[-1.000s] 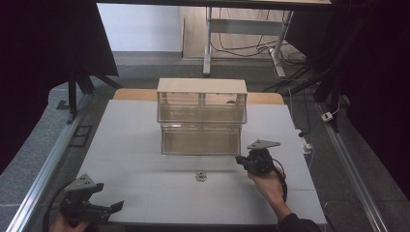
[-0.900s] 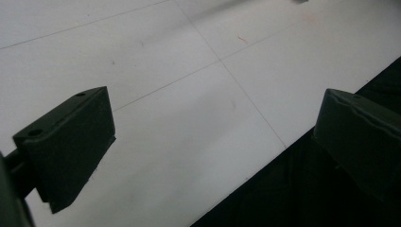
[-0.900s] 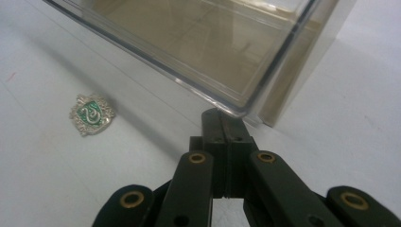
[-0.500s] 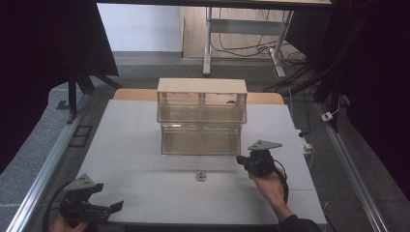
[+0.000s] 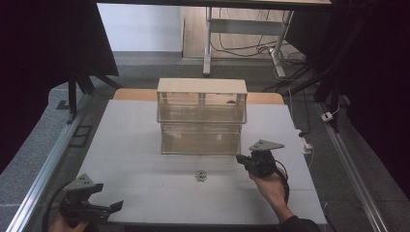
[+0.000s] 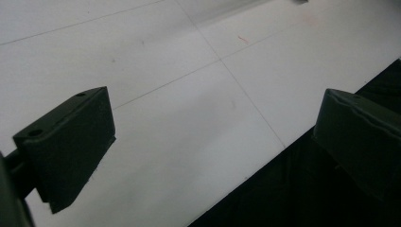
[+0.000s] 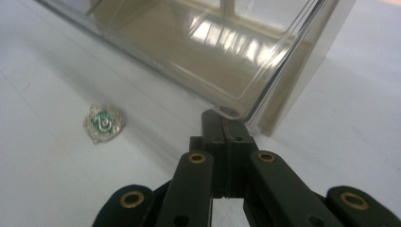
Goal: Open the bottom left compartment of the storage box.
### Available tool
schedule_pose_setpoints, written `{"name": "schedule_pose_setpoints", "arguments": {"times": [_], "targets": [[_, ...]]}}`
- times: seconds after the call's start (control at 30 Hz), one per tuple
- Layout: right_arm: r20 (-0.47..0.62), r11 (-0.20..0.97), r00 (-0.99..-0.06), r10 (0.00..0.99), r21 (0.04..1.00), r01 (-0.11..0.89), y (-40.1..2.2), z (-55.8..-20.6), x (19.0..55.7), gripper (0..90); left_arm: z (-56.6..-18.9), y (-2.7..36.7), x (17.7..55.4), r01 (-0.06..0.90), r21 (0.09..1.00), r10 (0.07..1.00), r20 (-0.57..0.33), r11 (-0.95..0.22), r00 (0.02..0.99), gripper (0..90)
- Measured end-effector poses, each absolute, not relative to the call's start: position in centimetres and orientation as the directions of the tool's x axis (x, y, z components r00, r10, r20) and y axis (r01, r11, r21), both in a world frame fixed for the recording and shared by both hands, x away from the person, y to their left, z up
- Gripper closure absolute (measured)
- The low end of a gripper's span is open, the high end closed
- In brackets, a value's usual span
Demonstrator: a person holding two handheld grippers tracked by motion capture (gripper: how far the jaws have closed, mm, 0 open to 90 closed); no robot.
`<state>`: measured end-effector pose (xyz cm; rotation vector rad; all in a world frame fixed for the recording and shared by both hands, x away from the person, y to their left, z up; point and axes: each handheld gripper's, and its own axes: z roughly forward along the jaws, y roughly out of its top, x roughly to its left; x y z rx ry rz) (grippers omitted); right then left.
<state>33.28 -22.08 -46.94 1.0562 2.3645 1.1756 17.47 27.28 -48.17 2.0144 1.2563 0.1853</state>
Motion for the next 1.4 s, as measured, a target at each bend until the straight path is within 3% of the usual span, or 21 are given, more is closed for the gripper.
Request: {"name": "schedule_pose_setpoints", "arguments": {"times": [1.4], "targets": [[0.048,0.318,-0.685,0.727,0.861,0.397,-21.6,-42.8,35.0,90.0,-48.2,27.3,17.3,0.724,0.647,0.830,-0.250,-0.240,0.499,0.0]]}}
